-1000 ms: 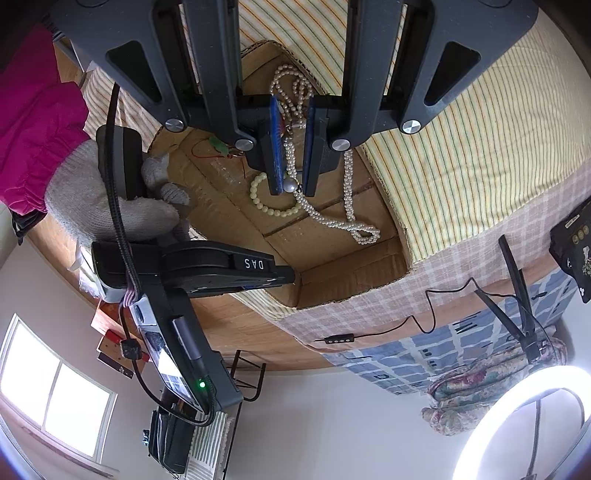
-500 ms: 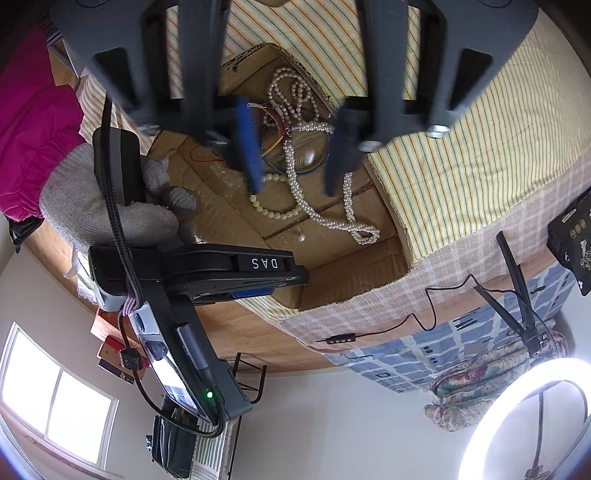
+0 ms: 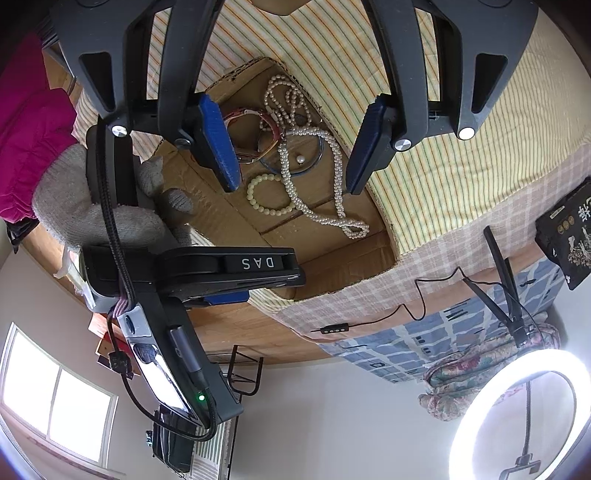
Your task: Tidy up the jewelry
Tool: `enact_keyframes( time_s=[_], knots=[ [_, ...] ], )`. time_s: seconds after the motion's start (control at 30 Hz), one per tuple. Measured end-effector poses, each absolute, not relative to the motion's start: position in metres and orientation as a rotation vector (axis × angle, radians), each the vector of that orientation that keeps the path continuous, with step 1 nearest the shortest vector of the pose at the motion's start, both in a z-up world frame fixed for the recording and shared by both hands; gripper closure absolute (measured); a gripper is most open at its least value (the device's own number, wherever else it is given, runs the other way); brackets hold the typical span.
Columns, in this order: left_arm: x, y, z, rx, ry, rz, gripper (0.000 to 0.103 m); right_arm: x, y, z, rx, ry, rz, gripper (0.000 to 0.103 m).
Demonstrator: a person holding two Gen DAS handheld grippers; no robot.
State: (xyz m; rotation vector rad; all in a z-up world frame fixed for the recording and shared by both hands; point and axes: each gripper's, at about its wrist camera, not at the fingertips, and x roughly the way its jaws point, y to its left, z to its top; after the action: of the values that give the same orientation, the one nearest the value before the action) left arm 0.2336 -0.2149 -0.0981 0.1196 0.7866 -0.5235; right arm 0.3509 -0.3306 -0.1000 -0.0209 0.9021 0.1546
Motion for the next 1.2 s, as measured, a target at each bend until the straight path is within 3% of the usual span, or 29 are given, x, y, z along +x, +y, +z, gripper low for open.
enact_keyframes(
  time_s=[0.73,0.87,1.2],
  knots=[
    [0.186,-0.169,-0.06,0.128,0.702,-0.478,0.038,0.3,-0.312,-0.049,-0.056,0.833,0.112,0.03],
    [0.174,-0.154,-0.048,0.115,0.676,-0.462,0.038,0.283,-0.306,-0.035,-0.069,0.803,0.091,0.023],
    [0.151,-0.121,-0.025,0.082,0.61,-0.405,0.038,0.237,-0.291,-0.002,-0.112,0.713,0.061,0.023]
  ],
)
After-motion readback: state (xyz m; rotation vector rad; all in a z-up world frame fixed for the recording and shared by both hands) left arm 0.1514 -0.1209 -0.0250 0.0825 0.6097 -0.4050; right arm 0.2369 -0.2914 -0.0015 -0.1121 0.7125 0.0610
